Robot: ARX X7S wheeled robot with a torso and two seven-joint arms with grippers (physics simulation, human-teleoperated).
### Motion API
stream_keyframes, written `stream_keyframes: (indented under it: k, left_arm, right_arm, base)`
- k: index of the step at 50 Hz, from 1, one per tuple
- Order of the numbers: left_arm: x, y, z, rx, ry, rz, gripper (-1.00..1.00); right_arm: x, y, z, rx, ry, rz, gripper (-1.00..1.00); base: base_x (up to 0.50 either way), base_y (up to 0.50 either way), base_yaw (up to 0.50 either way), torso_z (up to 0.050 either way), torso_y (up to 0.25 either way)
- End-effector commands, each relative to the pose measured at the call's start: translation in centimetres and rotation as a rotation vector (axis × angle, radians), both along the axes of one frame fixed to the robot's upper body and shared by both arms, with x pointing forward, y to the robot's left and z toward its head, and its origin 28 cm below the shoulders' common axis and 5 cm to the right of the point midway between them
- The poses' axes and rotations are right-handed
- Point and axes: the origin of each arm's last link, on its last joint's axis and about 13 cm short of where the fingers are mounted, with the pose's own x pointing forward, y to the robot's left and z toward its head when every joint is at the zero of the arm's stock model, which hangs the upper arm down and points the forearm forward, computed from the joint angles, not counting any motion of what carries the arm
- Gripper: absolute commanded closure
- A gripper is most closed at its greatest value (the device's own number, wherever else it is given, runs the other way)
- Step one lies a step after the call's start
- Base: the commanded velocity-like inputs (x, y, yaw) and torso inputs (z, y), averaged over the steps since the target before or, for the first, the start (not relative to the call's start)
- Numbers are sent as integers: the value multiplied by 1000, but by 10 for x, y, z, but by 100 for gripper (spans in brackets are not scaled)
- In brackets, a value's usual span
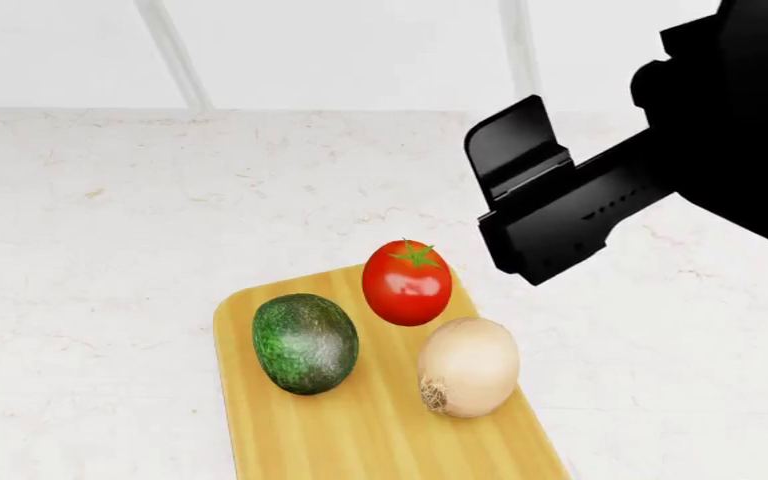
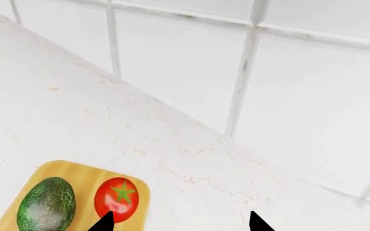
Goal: Place the avocado, onion, tomato and bell pepper on the cutting board.
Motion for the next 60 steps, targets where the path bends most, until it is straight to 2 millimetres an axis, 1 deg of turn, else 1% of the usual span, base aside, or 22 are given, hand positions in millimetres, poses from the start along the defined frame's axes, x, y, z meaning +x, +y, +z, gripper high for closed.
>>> stream_keyframes:
  k: [1,5,6,13,16,24,27,32,36,43,47,50,60]
  left_arm:
    - [-2,-1,-18,-37,111,-4,-100]
    - [-2,-1,-21,-42,117,0,-100]
    - [-2,-1,-20,-41,112,1,100]
    - [-1,-1,-11,-37,65,-4,100]
    - [1,-3,-6,-44,46,-19,100]
    - [11,-20,19,-37,-32,-108,100]
    - [17,-26,24,-40,-55,-137,100]
    - [24,-37,29,-42,-86,-200,100]
    - [28,-46,29,-33,-110,-252,100]
    - [47,-59,29,-61,-106,-295,100]
    - [53,-66,32,-64,-114,-323,100]
    - [54,-70,31,-53,-116,-350,100]
    - [58,-89,44,-74,-167,-415,100]
  right_arm:
    - [-2,0,0,1,-2,-3,-100]
    - [-2,0,0,2,-3,-3,-100]
    - [-2,-1,0,1,-3,-5,-100]
    - [-2,-1,1,4,-6,-4,-100]
    - [-2,-1,4,0,-12,-5,-100]
    - [0,-5,0,13,-12,-10,-100]
    - [2,-6,0,22,-10,-11,-100]
    - [6,-9,1,30,-13,-21,-100]
    - [9,-10,-2,49,-9,-14,-100]
    - [14,-11,-5,61,6,-21,-100]
    - [16,-12,-7,59,7,-29,-100]
    - [18,-11,-8,61,10,-26,-100]
    - [17,-12,-13,66,15,-27,-100]
  base:
    - [0,0,0,0,0]
    - [0,0,0,0,0]
    - [0,0,0,0,0]
    - [0,0,0,0,0]
    - [0,0,0,0,0]
    - [0,0,0,0,0]
    - [0,0,0,0,0]
    - [0,0,0,0,0]
    - [0,0,0,0,0]
    - [0,0,0,0,0]
    - [0,0,0,0,0]
    - [0,0,0,0,0]
    - [0,0,0,0,0]
